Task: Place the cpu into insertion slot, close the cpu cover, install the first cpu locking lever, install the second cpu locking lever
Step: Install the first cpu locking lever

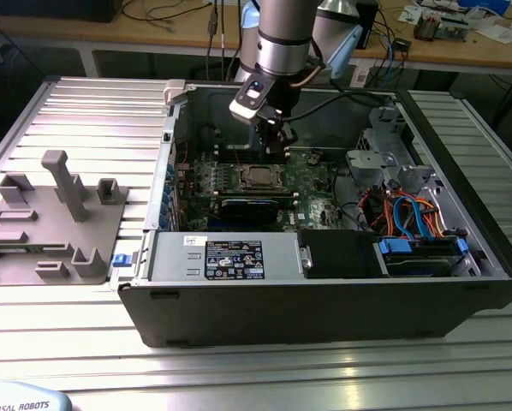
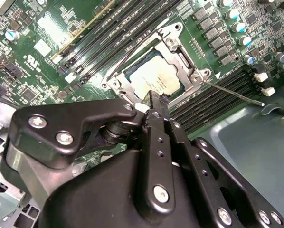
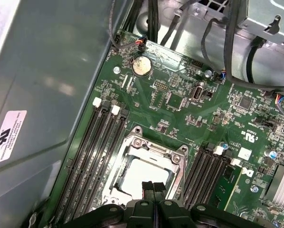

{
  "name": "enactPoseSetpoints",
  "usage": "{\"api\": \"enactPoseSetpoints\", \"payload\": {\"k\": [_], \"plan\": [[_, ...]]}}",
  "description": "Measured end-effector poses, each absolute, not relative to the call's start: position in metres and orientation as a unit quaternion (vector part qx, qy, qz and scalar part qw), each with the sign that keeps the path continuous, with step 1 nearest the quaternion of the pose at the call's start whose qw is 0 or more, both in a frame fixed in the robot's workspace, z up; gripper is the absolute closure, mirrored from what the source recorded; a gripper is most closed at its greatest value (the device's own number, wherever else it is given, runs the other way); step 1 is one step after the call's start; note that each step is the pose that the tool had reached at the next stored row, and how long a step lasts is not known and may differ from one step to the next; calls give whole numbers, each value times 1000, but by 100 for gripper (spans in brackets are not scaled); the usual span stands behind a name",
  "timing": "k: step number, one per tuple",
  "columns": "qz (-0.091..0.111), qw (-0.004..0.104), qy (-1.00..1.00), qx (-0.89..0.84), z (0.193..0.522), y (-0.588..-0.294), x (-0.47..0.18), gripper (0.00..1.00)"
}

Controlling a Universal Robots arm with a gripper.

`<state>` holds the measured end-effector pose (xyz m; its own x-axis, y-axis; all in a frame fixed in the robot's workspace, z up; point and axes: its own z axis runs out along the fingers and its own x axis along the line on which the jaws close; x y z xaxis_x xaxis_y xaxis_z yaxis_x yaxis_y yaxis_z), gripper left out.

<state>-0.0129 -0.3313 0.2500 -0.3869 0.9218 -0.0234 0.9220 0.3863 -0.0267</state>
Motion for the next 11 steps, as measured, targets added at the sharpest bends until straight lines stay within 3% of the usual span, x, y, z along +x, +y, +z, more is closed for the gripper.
{"api": "enactPoseSetpoints", "payload": {"k": [11], "plan": [[-18, 3, 847, 532, 250, -331, -13, 89]]}}
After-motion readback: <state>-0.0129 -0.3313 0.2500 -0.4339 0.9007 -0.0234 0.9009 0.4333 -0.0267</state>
